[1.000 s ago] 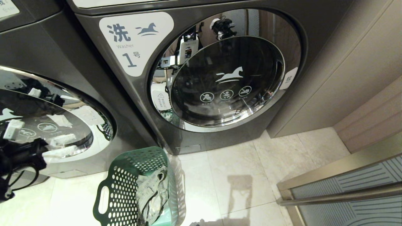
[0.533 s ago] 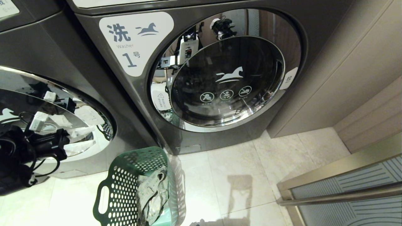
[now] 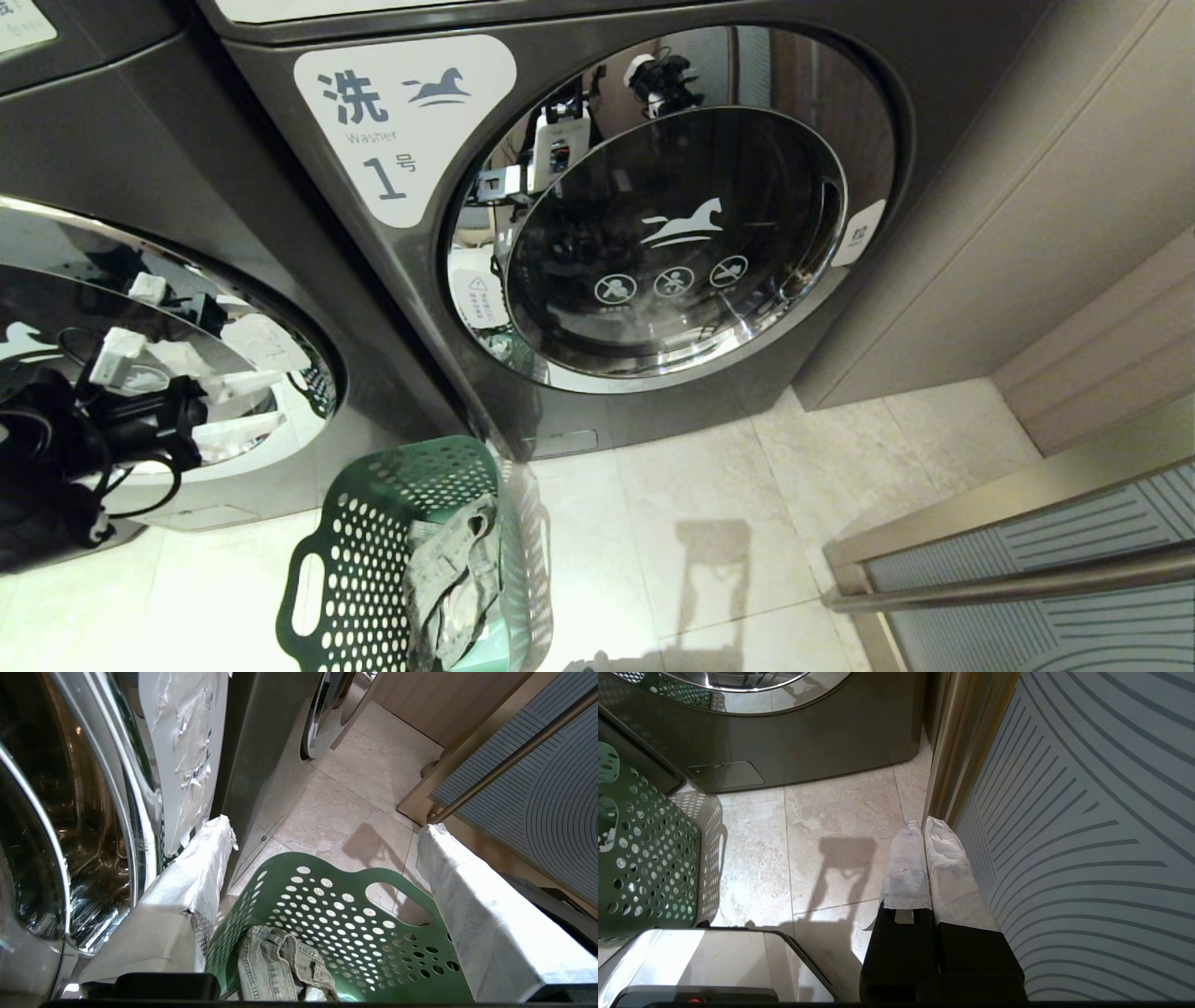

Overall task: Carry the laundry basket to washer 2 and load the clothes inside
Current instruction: Open the lid of the washing machine

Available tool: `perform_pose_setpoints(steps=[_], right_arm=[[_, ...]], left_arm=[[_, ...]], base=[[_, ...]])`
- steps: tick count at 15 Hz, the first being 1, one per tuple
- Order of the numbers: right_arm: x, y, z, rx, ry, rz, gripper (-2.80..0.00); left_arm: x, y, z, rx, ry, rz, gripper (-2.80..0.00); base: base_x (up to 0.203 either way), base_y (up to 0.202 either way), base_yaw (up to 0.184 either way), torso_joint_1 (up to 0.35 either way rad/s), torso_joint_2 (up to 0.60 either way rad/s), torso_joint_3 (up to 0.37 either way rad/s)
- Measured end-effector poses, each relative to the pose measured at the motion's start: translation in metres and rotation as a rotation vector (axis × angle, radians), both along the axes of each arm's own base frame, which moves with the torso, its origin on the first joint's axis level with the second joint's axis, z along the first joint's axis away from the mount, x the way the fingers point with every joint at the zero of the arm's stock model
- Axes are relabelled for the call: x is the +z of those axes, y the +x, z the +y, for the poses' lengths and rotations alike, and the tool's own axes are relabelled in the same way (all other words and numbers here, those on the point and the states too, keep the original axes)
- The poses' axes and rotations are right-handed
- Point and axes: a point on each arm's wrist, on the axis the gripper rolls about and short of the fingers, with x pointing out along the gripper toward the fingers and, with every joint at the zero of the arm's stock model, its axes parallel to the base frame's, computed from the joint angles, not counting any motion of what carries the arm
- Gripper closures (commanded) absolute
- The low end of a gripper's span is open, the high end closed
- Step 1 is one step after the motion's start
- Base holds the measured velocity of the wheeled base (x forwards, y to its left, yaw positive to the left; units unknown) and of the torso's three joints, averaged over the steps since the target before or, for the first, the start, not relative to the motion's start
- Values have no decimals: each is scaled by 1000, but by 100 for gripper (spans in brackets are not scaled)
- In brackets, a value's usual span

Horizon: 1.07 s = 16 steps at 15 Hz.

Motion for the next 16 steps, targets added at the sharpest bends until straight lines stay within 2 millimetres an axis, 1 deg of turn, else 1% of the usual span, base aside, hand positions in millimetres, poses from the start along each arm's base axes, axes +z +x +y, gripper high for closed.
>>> perform_pose_setpoints(steps=[7, 13, 16], right_arm=[[0, 0, 0, 0, 0, 0, 0], [0, 0, 0, 0, 0, 0, 0], [0, 0, 0, 0, 0, 0, 0]], left_arm=[[6, -8, 11, 34, 7, -12, -280], [6, -18, 29, 84, 7, -12, -280], [7, -14, 24, 69, 10, -17, -280]], base=[[0, 0, 0, 0, 0, 0], [0, 0, 0, 0, 0, 0], [0, 0, 0, 0, 0, 0]])
